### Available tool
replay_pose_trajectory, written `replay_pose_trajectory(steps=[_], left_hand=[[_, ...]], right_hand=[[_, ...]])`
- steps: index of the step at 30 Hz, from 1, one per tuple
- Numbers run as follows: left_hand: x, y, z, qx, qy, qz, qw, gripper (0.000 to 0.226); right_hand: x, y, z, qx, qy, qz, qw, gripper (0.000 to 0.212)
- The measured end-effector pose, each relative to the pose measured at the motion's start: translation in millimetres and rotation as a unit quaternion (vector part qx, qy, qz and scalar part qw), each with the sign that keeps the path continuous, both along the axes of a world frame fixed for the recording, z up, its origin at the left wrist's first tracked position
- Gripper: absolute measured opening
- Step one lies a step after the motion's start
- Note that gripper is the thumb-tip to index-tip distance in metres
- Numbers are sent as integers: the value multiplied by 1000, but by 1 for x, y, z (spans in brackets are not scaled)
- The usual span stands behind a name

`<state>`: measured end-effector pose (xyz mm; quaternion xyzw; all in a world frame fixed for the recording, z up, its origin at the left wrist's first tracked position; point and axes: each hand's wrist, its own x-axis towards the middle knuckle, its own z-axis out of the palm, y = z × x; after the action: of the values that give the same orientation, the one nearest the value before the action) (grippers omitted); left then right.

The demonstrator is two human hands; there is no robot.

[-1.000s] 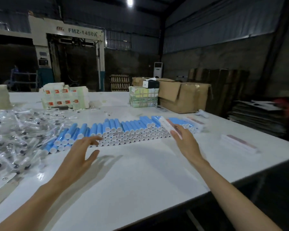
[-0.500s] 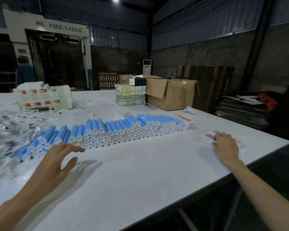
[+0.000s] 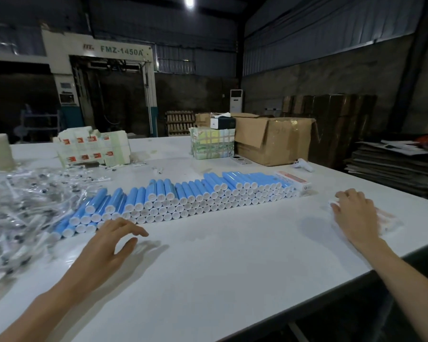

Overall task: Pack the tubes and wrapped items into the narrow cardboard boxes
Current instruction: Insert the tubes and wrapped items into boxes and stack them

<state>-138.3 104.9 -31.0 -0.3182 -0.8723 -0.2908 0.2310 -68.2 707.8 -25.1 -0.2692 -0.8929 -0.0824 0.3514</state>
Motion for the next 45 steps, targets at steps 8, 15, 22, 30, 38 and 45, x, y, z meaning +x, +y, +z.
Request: replay_pose_trajectory(steps=[8,15,22,30,38,45], left_hand=[[0,-1,-1,29,-30,39,998,26],[3,-19,15,40,-38,139,989,19],[23,-48,25,-18,-77,251,965,15],[62,-107,59,-186,-29,466,864,37],[101,-167,73,-317,-133,579,740,83],[103,-164,71,-319,-93,568,753,60]], right_hand=[[-68,-239,33,-140,47,343,927,18],[-91,-425,25,-281,-5,510,813,27],[-100,-497,-16,-365,-45,514,775,31],[-111,-495,-32,-372,-56,564,735,34],[-114,-495,-33,-391,-58,568,722,33],[-109,-494,-32,-400,-63,564,719,34]])
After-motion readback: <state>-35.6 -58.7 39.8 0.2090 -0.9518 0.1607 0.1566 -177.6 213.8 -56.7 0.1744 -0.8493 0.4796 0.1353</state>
